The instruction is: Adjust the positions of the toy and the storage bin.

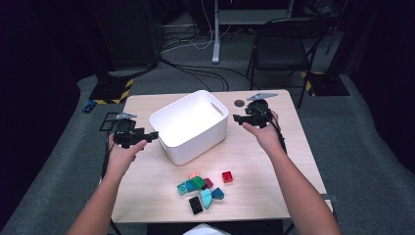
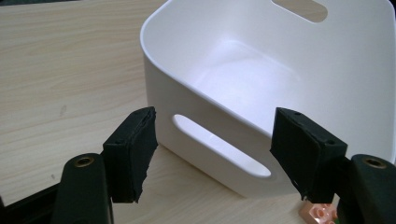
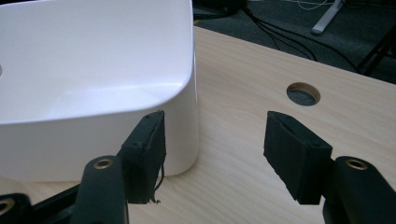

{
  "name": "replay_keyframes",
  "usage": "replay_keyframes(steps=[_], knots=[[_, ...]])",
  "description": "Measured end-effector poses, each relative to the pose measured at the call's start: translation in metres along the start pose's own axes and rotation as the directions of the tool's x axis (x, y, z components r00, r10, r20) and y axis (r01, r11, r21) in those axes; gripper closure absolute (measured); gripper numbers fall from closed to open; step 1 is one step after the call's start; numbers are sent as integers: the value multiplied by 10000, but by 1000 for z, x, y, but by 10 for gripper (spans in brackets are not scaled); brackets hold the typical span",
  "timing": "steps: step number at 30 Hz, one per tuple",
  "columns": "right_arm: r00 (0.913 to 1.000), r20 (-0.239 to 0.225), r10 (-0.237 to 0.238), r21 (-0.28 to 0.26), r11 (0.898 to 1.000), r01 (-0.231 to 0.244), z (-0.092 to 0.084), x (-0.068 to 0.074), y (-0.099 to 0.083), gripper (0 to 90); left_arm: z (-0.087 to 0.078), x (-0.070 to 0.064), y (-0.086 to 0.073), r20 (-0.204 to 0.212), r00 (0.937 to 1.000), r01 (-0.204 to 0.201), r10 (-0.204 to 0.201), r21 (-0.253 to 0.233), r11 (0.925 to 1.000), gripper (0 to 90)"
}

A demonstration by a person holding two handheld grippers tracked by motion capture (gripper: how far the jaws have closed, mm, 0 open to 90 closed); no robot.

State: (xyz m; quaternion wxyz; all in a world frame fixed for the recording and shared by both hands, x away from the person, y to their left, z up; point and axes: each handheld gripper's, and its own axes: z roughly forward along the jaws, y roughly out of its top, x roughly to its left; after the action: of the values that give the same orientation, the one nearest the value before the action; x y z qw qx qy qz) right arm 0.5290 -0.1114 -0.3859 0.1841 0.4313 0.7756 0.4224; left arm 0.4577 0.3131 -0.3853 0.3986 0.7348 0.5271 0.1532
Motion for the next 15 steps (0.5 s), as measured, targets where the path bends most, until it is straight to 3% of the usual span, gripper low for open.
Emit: replay_keyframes(steps=[5, 11, 15], knots=[[9998, 45, -174, -142, 9997, 175, 8, 6, 11, 380, 6, -2, 3, 100, 9998, 162, -161, -61, 9999, 301], [9997, 12, -258, -412, 9988, 259, 20, 14, 15, 372, 13, -6, 3, 169, 9998, 34, -36, 100, 9999, 304], [9994, 15, -347, -132, 9993, 347, 30, 16, 17, 361, 19, -8, 3, 224, 9997, 35, -41, 287, 9996, 295]])
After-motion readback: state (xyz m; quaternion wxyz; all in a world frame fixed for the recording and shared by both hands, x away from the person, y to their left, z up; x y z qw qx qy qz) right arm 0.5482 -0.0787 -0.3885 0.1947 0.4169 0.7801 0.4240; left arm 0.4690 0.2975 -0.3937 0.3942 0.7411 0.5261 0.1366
